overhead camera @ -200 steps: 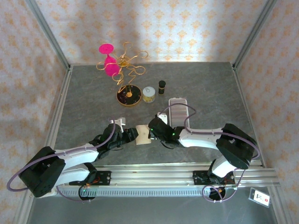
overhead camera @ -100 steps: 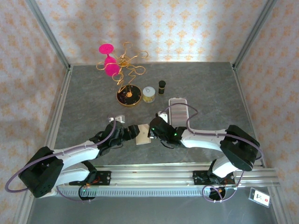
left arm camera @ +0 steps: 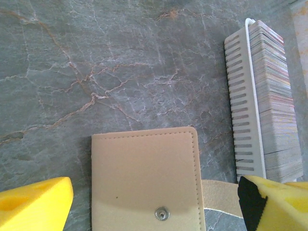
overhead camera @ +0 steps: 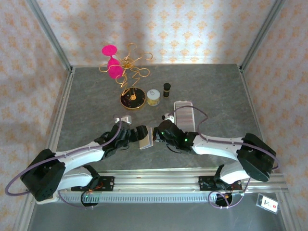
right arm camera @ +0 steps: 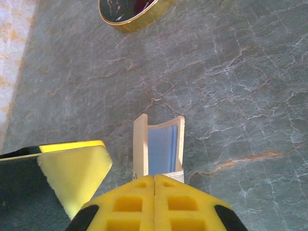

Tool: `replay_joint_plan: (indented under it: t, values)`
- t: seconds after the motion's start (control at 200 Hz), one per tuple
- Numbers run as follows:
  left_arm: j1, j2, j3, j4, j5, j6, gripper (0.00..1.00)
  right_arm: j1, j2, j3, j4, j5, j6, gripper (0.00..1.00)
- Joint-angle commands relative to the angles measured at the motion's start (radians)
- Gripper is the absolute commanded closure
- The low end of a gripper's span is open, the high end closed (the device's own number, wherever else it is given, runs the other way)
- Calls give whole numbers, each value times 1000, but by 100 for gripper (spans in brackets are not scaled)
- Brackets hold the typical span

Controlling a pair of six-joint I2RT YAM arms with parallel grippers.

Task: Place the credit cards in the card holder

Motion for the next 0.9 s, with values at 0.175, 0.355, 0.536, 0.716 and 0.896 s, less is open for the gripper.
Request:
replay_joint_plan:
  t: [0.175,0.355,0.536,0.716,0.896]
  values:
    - [-15,26,27,-21,-30,-12,18,1,-31,-25,54,-21,24,100]
    - [-21,37,32,-26,-36,-8,18,0,-31,-19,51,-26,22,100]
    - [-27,61,47,-39,-42,9,16,0,-37,-25,52,-27,22,100]
    - [-27,89,66,-32,-25,19,19,0,-50,-47,83,-40,29,100]
    - [-29,90,68,-55,-46,26,26,0,-64,-61,77,-23,34,100]
